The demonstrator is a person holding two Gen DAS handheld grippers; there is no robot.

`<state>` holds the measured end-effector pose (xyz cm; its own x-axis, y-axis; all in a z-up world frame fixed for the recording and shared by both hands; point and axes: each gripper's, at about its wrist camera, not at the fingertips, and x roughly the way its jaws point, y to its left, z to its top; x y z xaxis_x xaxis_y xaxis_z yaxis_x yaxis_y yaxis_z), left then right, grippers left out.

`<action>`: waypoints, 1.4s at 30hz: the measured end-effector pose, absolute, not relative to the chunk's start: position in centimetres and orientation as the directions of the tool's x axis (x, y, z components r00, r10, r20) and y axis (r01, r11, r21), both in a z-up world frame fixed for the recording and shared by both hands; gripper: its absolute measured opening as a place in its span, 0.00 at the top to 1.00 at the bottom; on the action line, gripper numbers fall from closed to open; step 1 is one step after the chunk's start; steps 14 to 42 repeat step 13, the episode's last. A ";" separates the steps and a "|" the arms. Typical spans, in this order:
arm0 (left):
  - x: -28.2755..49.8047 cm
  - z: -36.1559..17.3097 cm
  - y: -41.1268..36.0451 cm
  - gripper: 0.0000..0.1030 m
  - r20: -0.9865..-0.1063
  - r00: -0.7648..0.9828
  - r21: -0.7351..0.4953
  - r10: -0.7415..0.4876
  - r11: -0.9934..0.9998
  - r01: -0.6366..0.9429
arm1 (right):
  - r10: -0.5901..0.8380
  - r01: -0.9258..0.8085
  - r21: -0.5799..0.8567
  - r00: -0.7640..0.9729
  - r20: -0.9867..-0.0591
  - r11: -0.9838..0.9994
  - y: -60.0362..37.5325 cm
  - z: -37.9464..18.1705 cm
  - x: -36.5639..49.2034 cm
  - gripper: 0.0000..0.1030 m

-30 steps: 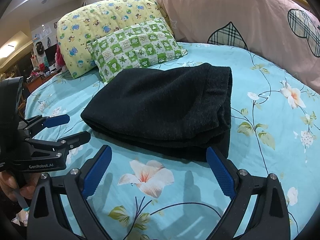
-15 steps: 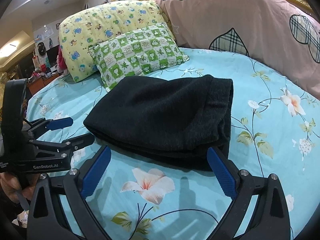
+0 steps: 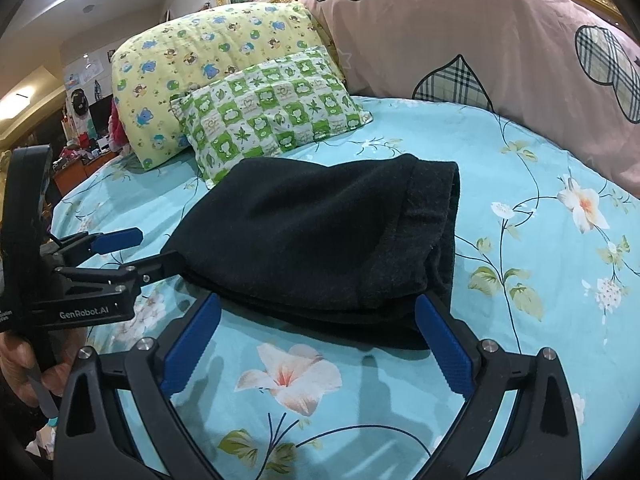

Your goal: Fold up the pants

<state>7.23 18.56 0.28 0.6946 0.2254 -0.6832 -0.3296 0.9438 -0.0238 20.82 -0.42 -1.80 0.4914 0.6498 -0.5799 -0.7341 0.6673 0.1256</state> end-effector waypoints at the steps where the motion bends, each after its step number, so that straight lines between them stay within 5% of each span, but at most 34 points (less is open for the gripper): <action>1: 7.2 0.3 18.6 0.18 -0.683 0.695 -0.024 0.224 0.944 -0.328 | 0.650 -0.734 0.126 0.492 -0.579 0.668 -0.5 -1.8 20.8 0.05; 42: 7.7 0.3 18.8 0.18 -0.693 0.692 -0.040 0.203 0.947 -0.318 | 0.649 -0.731 0.127 0.495 -0.578 0.671 -0.5 -1.5 20.9 0.05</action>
